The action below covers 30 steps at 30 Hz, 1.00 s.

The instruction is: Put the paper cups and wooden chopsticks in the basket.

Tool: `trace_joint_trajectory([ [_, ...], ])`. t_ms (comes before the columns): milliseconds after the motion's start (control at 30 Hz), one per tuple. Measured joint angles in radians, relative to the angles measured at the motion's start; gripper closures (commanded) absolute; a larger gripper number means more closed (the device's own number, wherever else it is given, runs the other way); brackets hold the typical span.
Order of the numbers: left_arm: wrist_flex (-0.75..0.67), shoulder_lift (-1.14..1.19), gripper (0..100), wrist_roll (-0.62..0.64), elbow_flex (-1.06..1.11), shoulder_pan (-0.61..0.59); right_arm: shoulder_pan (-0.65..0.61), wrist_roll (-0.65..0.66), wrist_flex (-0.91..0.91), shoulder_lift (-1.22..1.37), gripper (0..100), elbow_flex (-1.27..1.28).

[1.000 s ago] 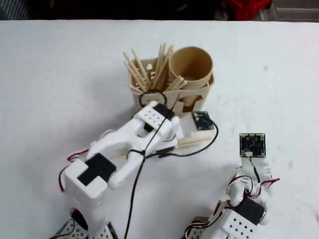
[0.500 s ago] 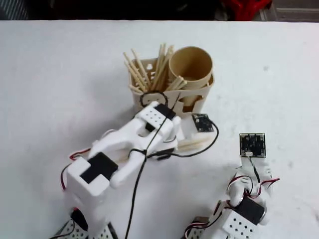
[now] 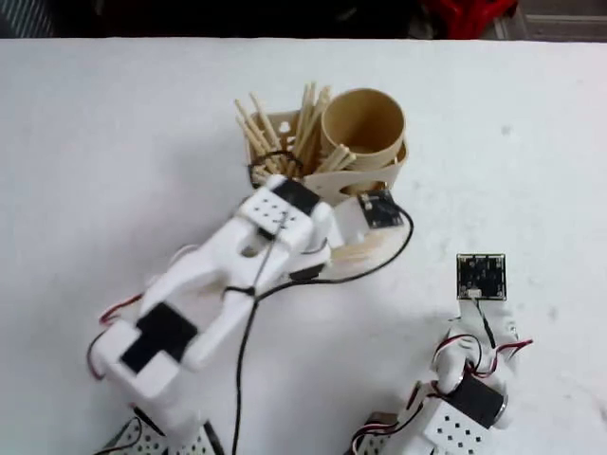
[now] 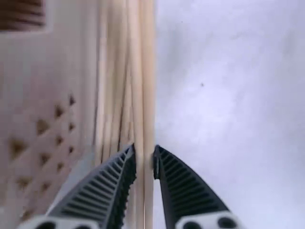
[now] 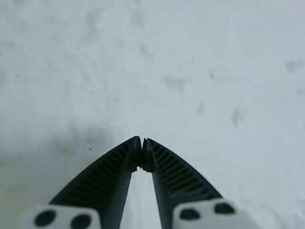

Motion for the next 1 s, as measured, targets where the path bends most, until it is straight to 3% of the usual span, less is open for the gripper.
trace_joint_trajectory([
  [333,-0.046,-0.431,98,0.0,0.241,-0.011,0.0,0.0,0.0,0.0,98.1,0.0],
  [700,-0.167,-0.882,98,0.184,0.351,-0.011,0.0,0.0,0.0,0.0,98.1,0.0],
  [1000,-0.442,-1.145,98,0.347,0.351,-0.005,0.002,0.0,0.0,-0.002,98.1,0.0],
])
